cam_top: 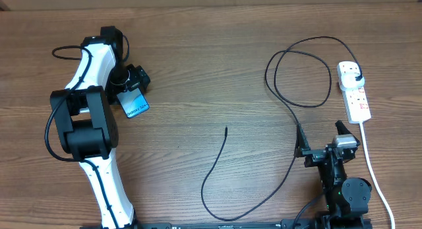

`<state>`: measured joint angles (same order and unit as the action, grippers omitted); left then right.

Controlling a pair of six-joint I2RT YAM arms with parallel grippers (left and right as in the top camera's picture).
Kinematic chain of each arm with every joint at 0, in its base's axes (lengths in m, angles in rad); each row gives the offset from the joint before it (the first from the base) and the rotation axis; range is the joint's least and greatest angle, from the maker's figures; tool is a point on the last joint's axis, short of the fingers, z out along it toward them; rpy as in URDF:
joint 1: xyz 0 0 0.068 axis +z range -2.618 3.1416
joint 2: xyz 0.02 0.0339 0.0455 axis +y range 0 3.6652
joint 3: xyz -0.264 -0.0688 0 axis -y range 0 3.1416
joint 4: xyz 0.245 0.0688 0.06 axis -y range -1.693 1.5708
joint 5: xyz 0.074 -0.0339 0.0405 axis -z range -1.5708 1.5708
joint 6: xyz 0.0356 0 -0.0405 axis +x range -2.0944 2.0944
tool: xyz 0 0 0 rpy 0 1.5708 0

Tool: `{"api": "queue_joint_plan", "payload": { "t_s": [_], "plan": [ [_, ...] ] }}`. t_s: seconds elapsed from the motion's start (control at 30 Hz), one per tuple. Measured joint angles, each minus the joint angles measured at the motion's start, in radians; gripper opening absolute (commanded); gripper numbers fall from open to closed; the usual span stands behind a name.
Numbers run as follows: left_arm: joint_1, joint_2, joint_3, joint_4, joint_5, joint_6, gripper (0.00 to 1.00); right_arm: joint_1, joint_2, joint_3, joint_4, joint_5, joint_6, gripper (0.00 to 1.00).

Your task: Plug charger to phone and switch on socket

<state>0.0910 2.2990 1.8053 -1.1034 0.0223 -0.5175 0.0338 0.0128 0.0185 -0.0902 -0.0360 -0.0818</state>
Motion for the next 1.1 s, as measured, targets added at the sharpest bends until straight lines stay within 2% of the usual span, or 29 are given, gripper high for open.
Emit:
{"api": "queue_joint_plan", "payload": {
  "t_s": [0.63, 1.1],
  "plan": [
    [0.000, 0.000, 0.000, 0.000, -0.001, 0.000, 0.86, 0.000, 0.000, 0.000, 0.000, 0.000, -0.001, 1.00],
    [0.000, 0.001, 0.000, 0.000, -0.003, 0.000, 0.83, 0.000, 0.000, 0.000, 0.000, 0.000, -0.001, 1.00]
  ]
}}
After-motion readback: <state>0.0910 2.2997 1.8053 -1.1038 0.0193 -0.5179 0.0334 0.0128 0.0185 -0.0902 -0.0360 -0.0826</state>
